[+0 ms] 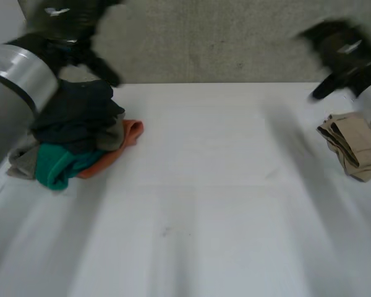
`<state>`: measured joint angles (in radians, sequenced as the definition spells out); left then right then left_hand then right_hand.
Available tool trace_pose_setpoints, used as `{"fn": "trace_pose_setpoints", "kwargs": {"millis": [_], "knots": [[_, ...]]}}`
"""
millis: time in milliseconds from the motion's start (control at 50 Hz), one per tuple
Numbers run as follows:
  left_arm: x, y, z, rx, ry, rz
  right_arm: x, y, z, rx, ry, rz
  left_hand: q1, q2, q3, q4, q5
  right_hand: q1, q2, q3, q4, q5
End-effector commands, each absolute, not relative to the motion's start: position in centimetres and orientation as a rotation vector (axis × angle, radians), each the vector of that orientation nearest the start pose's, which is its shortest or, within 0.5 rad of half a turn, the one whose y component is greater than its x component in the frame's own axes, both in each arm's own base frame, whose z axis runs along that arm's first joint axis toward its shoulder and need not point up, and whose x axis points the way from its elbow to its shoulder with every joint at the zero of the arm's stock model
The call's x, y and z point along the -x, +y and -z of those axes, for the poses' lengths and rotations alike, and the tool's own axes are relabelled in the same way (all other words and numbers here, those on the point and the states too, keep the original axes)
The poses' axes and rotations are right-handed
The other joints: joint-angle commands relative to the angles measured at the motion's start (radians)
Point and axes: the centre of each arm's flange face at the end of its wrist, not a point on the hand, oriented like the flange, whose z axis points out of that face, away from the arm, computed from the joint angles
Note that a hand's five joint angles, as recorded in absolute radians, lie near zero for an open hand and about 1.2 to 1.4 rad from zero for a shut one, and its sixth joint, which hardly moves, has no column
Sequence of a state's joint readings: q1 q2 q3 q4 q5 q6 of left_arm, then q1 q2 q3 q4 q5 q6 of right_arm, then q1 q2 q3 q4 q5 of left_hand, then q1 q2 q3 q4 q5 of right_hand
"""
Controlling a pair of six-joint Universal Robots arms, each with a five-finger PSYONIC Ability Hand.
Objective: Fold the laundry.
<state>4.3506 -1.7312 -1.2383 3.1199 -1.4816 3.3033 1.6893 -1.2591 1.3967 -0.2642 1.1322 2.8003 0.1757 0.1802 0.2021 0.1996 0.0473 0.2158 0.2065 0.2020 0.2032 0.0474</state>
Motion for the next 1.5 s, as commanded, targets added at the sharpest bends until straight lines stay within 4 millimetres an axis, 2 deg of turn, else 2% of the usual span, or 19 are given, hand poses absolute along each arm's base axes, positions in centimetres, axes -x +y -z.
{"fn": "trace_pose_setpoints", "kwargs": {"millis": [20,120,200,400,460,480,500,520,680,780,880,1040,1180,1200,1220,1260,1360,1440,1500], "knots": [[17.7,-39.9,-27.7,-0.72,1.961,1.988,-25.0,-27.3,-22.2,1.118,1.993,1.691,-0.001,-0.006,-0.028,-0.025,-0.047,-0.041,-0.032,-0.027,-0.029,-0.047],[14.7,-45.5,-20.1,-0.821,2.022,1.86,-24.6,-25.3,-19.5,1.208,2.134,1.578,-0.001,-0.006,-0.028,-0.025,-0.047,-0.041,-0.032,-0.027,-0.029,-0.047],[14.6,-48.0,-16.0,-0.904,2.056,1.94,-24.0,-24.9,-18.5,1.239,2.195,1.564,-0.001,-0.006,-0.028,-0.025,-0.047,-0.041,-0.032,-0.027,-0.029,-0.047],[13.6,-51.9,-12.7,-0.76,2.11,2.071,-22.2,-24.4,-18.0,1.192,2.262,1.552,-0.001,-0.006,-0.028,-0.025,-0.047,-0.041,-0.032,-0.027,-0.029,-0.047],[13.7,-52.2,-12.9,-0.713,2.138,2.123,-21.8,-24.3,-18.1,1.178,2.262,1.579,0.499,0.495,0.473,0.476,0.453,-0.041,-0.032,-0.027,-0.029,-0.047],[14.0,-52.1,-13.6,-0.699,2.131,2.146,-21.5,-24.3,-18.0,1.171,2.264,1.592,1.007,1.003,0.981,0.983,0.961,-0.041,-0.032,-0.027,-0.029,-0.047],[14.2,-52.0,-14.3,-0.698,2.115,2.159,-21.4,-24.4,-18.0,1.166,2.267,1.6,1.218,1.214,1.192,1.195,1.172,-0.041,-0.032,-0.027,-0.029,-0.047],[14.3,-51.8,-14.9,-0.694,2.105,2.164,-21.2,-24.4,-18.0,1.161,2.268,1.608,1.221,1.216,1.194,1.197,1.174,-0.041,-0.032,-0.027,-0.029,-0.047],[16.1,-48.1,-26.7,-0.574,1.733,2.428,-20.4,-25.6,-18.2,1.109,2.281,1.675,1.221,1.216,1.194,1.197,1.174,-0.041,-0.032,-0.027,-0.029,-0.047],[19.4,-42.5,-34.3,-0.636,1.533,2.689,-20.3,-26.1,-18.8,1.048,2.29,1.684,1.221,1.216,1.194,1.197,1.174,-0.041,-0.032,-0.027,-0.029,-0.047],[22.3,-37.4,-36.9,-0.728,1.605,2.825,-20.1,-26.3,-19.5,1.003,2.293,1.716,1.221,1.216,1.194,1.197,1.174,-0.041,-0.032,-0.027,-0.029,-0.047],[28.6,-28.8,-34.4,-0.868,2.055,2.963,-18.3,-27.9,-20.7,0.844,2.362,1.813,1.221,1.216,1.194,1.197,1.174,-0.041,-0.032,-0.027,-0.029,-0.047],[33.3,-24.3,-24.8,-1.206,2.39,2.647,-17.8,-28.4,-20.7,0.766,2.398,1.809,1.203,1.199,1.177,1.18,1.157,-0.041,-0.032,-0.027,-0.029,-0.047],[33.5,-24.0,-23.5,-1.248,2.412,2.588,-17.8,-28.4,-20.7,0.768,2.398,1.809,1.003,0.998,0.976,0.979,0.957,-0.041,-0.032,-0.027,-0.029,-0.047],[33.7,-23.5,-21.6,-1.323,2.441,2.481,-17.8,-28.5,-20.7,0.767,2.401,1.811,0.417,0.412,0.39,0.393,0.37,-0.041,-0.032,-0.027,-0.029,-0.047],[33.5,-23.1,-20.3,-1.385,2.458,2.375,-17.6,-28.7,-20.8,0.762,2.405,1.821,-0.001,-0.006,-0.028,-0.025,-0.047,-0.041,-0.032,-0.027,-0.029,-0.047],[31.9,-21.9,-22.5,-1.463,2.352,2.3,-17.8,-29.2,-22.1,0.764,2.381,1.872,-0.001,-0.006,-0.028,-0.025,-0.047,-0.041,-0.032,-0.027,-0.029,-0.047],[29.2,-23.1,-25.4,-1.254,2.327,2.385,-20.4,-27.0,-23.0,0.867,2.318,1.775,-0.001,-0.006,-0.028,-0.025,-0.047,-0.041,-0.032,-0.027,-0.029,-0.047],[27.5,-23.0,-24.8,-1.146,2.423,2.327,-22.2,-24.8,-23.0,0.947,2.289,1.629,-0.001,-0.006,-0.028,-0.025,-0.047,-0.041,-0.032,-0.027,-0.029,-0.047]]}}
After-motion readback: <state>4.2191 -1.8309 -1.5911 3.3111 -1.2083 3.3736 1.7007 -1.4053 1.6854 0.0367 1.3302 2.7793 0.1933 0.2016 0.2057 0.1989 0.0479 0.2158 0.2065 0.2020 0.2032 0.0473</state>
